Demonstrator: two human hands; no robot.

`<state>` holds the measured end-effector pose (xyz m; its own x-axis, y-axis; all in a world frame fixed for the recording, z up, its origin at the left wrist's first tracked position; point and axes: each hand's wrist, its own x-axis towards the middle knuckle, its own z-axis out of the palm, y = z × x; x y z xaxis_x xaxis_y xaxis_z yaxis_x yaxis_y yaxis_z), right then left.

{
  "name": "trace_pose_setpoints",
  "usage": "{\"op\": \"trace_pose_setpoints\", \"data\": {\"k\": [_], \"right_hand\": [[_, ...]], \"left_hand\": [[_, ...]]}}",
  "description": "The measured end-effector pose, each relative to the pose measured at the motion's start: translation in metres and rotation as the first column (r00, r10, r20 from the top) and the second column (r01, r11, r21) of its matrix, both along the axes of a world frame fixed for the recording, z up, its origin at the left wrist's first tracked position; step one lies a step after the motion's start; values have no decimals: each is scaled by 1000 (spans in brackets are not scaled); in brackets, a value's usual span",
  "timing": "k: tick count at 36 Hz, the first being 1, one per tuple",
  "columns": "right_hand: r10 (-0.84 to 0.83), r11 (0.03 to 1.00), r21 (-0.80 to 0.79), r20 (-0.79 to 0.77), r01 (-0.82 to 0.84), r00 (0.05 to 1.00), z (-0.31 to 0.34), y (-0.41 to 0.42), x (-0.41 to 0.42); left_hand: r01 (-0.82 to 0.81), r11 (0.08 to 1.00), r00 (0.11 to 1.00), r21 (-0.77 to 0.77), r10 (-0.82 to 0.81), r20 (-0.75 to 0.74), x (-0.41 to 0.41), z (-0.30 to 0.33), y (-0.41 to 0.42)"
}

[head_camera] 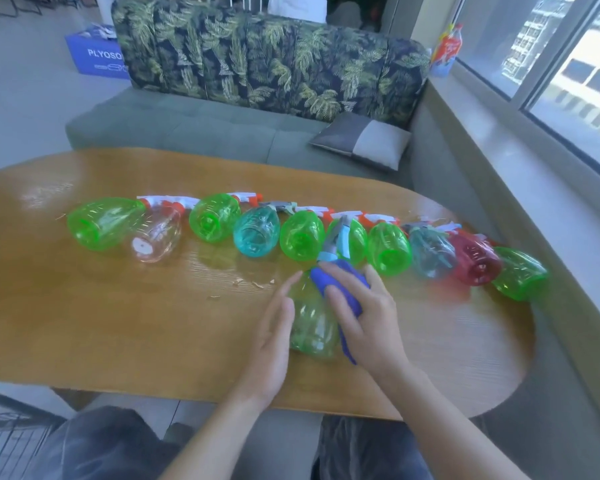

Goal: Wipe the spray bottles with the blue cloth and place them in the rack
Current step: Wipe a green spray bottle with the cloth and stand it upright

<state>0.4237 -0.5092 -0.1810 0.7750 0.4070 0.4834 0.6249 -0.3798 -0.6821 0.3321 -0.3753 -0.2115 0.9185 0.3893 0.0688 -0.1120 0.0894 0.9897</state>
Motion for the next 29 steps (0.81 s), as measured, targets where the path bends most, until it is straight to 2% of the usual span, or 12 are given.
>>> {"op": "trace_pose_setpoints", "data": {"k": [3,8,11,15,19,26,29], "right_hand": [[-12,999,29,-121,16,993,4,8,7],[17,998,59,-150,-8,989,7,9,2],[41,998,58,-142,-33,989,11,8,3],[76,991,126,-213,-50,974,13,6,4],[19,979,197,-299,42,954,14,7,6],[-13,986,159,-244,53,970,12,16,-3],[-44,996,65,-168,56,985,10,16,-5]], "left_hand": [[-5,1000,1000,3,5,-18,0,-3,0],[52,997,999,-63,-51,16,-3,-8,6],[50,998,996,-41,-46,74,-3,-7,5],[48,986,997,-162,-36,75,-5,-4,5],[77,957,996,-278,-59,72,-5,-3,7],[81,960,995,-269,-62,78,-4,-2,3],[56,984,997,-168,-46,66,-3,-2,3]]}}
